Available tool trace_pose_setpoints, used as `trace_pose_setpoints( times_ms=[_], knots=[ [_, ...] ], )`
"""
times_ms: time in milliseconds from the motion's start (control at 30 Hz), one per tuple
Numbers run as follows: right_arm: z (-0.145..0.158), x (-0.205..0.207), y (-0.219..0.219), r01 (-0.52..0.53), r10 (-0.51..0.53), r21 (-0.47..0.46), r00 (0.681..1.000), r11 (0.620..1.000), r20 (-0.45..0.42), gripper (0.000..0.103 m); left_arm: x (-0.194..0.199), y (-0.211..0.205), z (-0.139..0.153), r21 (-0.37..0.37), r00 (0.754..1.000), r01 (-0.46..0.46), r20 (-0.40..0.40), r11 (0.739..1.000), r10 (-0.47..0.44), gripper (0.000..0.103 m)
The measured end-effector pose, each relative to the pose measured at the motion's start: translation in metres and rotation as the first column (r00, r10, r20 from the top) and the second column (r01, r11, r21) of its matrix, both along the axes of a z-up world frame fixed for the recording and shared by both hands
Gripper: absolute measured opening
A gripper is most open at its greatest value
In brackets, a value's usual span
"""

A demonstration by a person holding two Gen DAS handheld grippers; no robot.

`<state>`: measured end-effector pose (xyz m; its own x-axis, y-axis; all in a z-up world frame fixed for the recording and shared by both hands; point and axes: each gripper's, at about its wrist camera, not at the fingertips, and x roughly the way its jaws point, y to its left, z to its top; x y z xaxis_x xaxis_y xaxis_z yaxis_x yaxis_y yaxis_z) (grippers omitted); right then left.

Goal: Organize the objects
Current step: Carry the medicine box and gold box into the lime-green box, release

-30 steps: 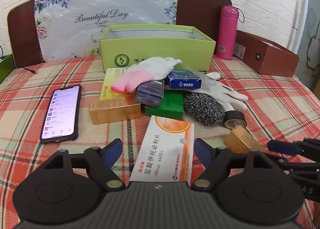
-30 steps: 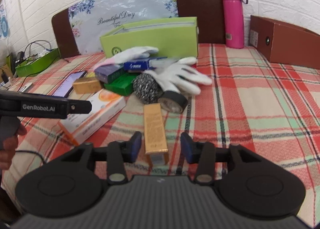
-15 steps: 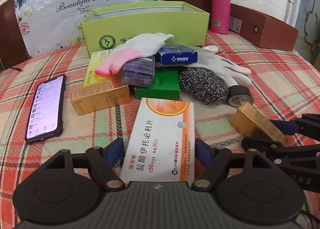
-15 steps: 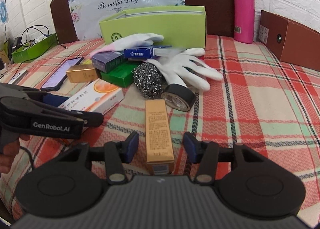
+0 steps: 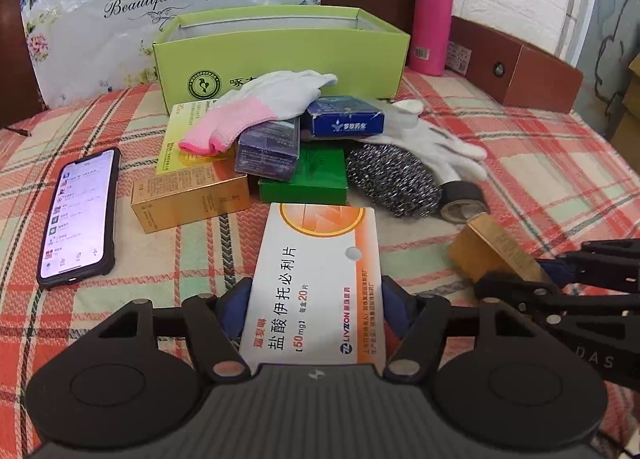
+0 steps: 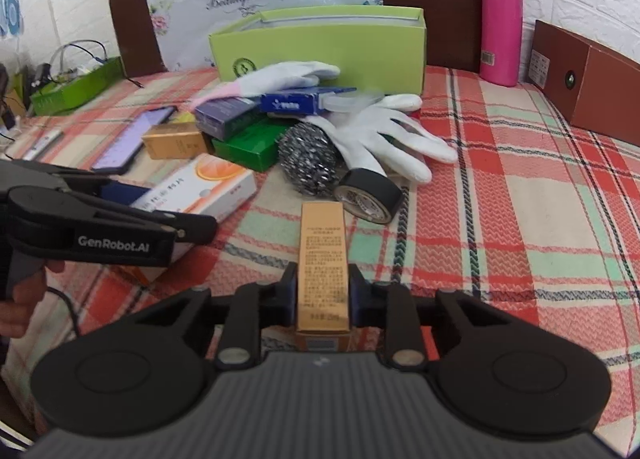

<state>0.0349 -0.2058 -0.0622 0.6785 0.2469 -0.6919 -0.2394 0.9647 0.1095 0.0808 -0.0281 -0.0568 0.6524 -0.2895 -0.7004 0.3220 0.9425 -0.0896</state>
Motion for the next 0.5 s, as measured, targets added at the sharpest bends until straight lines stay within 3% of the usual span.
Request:
trace_pose_setpoints(
  times_ms=[233, 500],
  knots=[
    [0.045, 0.022, -0.001, -0.047, 0.042, 0.039, 0.993, 0.998, 0.113, 0.023, 0.005, 0.000, 0.043, -0.102, 0.996, 0.036, 0.080, 0.994, -0.028, 0.069],
    [0.100, 0.090, -0.012, -0.057, 0.048, 0.027, 0.967, 0.998, 0.252, 0.023, 0.068, 0.004, 0.106, -0.181, 0.979, 0.000, 0.200, 0.984, 0.037, 0.069]
  ],
)
